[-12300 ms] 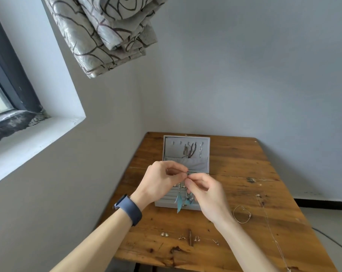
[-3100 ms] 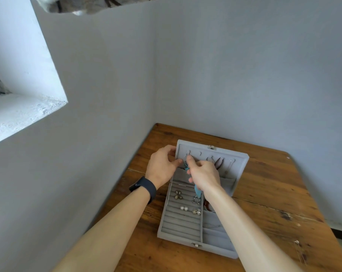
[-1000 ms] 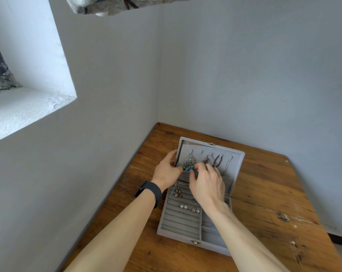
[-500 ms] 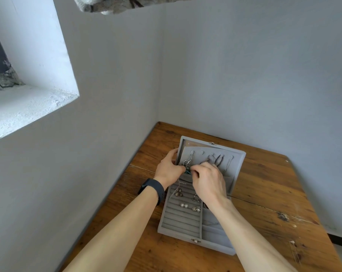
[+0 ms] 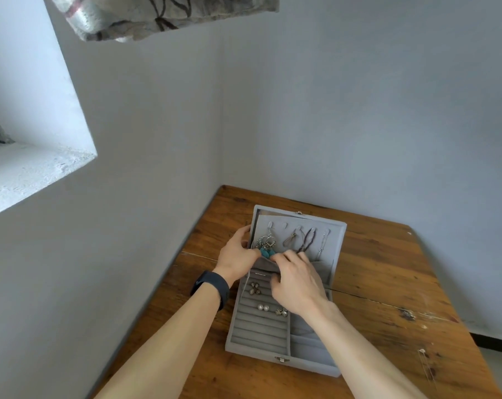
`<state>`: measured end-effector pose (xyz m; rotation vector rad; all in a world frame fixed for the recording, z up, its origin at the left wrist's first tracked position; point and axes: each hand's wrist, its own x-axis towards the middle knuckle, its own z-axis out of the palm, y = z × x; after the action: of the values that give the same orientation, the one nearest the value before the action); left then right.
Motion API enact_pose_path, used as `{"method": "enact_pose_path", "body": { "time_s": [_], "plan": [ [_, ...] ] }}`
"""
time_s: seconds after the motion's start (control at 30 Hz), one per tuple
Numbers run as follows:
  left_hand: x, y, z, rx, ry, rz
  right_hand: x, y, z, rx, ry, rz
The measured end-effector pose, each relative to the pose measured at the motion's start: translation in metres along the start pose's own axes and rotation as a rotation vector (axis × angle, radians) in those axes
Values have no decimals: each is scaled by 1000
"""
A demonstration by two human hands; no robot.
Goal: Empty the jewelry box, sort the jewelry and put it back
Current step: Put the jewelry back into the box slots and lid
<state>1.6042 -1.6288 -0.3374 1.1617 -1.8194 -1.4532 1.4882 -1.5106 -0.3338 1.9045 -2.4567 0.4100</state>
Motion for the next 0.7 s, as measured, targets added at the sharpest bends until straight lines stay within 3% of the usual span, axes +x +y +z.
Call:
{"method": "enact_pose_path", "body": {
  "time_s": [0.2,0.47,0.7],
  "plan": [
    [2,2,0,37,-8,11,-2,5,-2,85,-27,-31],
    [3,4,9,314,114,70,-13,13,0,156,83,-84],
    [7,6,2,234,54,50,-21,20,-3,162,206,-90]
  ]
}}
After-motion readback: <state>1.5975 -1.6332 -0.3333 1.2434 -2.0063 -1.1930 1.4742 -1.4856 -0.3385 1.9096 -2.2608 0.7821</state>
